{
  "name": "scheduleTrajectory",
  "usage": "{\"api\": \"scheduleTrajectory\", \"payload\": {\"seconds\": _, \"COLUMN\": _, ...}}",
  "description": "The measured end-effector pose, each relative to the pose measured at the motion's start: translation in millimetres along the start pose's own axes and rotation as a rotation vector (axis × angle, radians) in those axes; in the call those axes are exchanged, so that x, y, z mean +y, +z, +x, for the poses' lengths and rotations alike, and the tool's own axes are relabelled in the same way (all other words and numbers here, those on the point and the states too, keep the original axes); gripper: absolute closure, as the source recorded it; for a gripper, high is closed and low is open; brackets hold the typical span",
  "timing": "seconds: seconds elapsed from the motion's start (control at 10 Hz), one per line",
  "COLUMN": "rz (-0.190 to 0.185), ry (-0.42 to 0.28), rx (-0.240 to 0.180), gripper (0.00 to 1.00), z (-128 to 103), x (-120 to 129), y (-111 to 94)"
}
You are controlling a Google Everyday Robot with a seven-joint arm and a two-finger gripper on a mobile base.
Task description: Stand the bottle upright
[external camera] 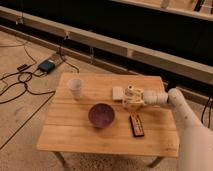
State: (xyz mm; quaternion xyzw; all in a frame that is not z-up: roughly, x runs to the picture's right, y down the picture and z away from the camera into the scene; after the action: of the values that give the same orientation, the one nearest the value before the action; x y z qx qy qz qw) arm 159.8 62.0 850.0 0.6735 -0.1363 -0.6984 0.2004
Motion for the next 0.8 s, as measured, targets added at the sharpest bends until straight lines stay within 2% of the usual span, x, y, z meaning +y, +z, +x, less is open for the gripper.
{"api": "scheduleTrajectory", "payload": {"seconds": 0.3, "rz": 0.004, "ry": 0.009, "rx": 0.002, "gripper": 1.00, "z": -1.2, "x": -0.4, "y": -1.8}}
{"api": "scheduleTrajectory", "payload": {"seconds": 0.4, "rz": 0.006, "ry": 0.013, "rx": 0.002, "gripper": 0.97, "z": -2.3, "x": -0.1, "y": -1.3}}
{"api": "scheduleTrajectory", "payload": {"seconds": 0.5, "rz": 0.008, "ry": 0.017, "rx": 0.002, "gripper": 0.91, "z": -3.5, "x": -0.1, "y": -0.8}}
{"api": "scheduleTrajectory", "payload": {"seconds": 0.6, "rz": 0.011, "ry": 0.024, "rx": 0.004, "gripper": 0.78, "z": -5.3, "x": -0.3, "y": -0.4}}
{"api": "scheduleTrajectory", "payload": {"seconds": 0.7, "rz": 0.013, "ry": 0.027, "rx": 0.005, "gripper": 0.69, "z": -6.1, "x": -0.3, "y": -0.2}}
{"api": "scheduleTrajectory", "payload": {"seconds": 0.8, "rz": 0.017, "ry": 0.032, "rx": 0.008, "gripper": 0.57, "z": -7.8, "x": -0.4, "y": 0.3}}
